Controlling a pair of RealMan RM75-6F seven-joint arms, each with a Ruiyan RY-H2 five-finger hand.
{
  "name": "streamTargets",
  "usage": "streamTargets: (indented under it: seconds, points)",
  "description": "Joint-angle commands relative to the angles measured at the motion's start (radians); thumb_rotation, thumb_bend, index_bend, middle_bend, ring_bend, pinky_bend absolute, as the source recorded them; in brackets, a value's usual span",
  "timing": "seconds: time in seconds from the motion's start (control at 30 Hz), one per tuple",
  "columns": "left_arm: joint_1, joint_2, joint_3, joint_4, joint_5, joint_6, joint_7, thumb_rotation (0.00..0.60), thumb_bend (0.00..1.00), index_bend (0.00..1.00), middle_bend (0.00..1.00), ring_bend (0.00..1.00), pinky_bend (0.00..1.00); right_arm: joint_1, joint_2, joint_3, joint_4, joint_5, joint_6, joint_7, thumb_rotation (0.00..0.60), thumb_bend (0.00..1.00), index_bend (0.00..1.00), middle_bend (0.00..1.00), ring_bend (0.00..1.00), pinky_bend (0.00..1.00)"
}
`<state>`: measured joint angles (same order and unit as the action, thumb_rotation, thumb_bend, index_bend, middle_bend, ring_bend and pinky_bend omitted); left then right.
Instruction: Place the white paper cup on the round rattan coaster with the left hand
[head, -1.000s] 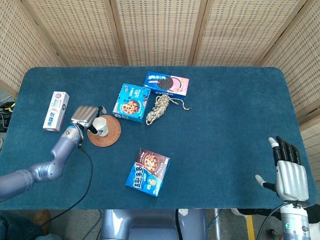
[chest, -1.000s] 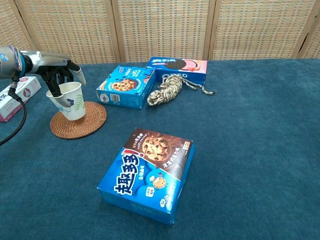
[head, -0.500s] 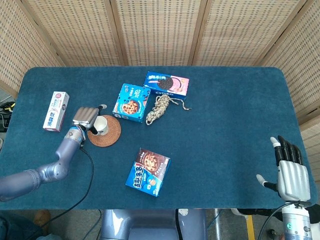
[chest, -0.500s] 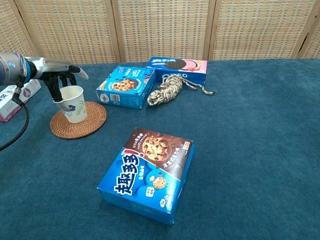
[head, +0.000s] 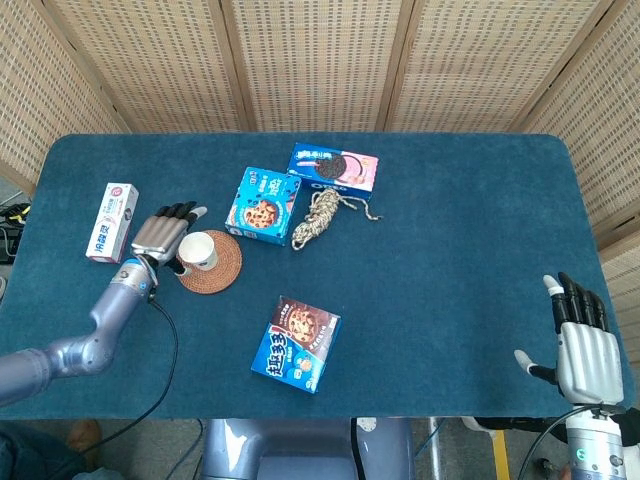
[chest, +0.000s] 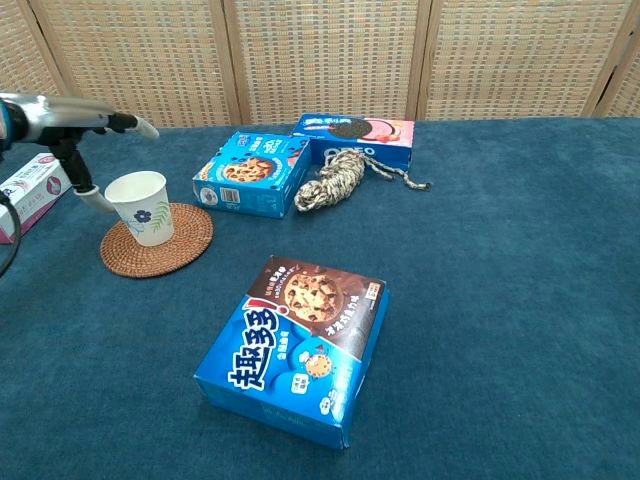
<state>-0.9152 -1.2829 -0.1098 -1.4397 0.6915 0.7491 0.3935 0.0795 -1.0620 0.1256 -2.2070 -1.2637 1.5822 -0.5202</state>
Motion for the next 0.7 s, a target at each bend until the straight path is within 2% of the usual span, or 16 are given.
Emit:
streamTargets:
  seconds: [0.03,0.1,0.2,0.4,0.57,0.7]
  points:
    - [0.114,0.132,0.008,-0.137,0.144,0.128,-0.101,0.600,0.00,0.00,0.00,0.00,0.00,-0.003,0.003,-0.002,-0.003,-0.009,0.005,0.003,0.600,0.00,0.04,0.00,0.00,0.00]
    - [0.167,0.166,0.014,-0.178,0.196,0.201,-0.143,0.600,0.00,0.00,0.00,0.00,0.00,-0.004,0.006,-0.004,-0.005,-0.016,0.006,0.003,0.600,0.00,0.04,0.00,0.00,0.00]
    - [0.302,0.220,0.047,-0.260,0.314,0.377,-0.243,0.600,0.00,0.00,0.00,0.00,0.00,-0.005,0.007,-0.007,-0.004,-0.022,0.008,0.000,0.600,0.00,0.04,0.00,0.00,0.00]
    - [0.503,0.254,0.138,-0.295,0.472,0.611,-0.355,0.600,0.00,0.00,0.00,0.00,0.00,-0.001,0.005,-0.013,-0.005,-0.037,0.002,-0.009,0.600,0.00,0.04,0.00,0.00,0.00]
    - [0.620,0.244,0.207,-0.293,0.580,0.726,-0.402,0.600,0.00,0.00,0.00,0.00,0.00,0.003,0.000,-0.019,-0.013,-0.054,-0.001,-0.032,0.600,0.00,0.04,0.00,0.00,0.00]
    - [0.659,0.233,0.220,-0.283,0.622,0.747,-0.428,0.600,0.00,0.00,0.00,0.00,0.00,0.002,-0.004,-0.023,-0.019,-0.068,0.003,-0.044,0.600,0.00,0.04,0.00,0.00,0.00]
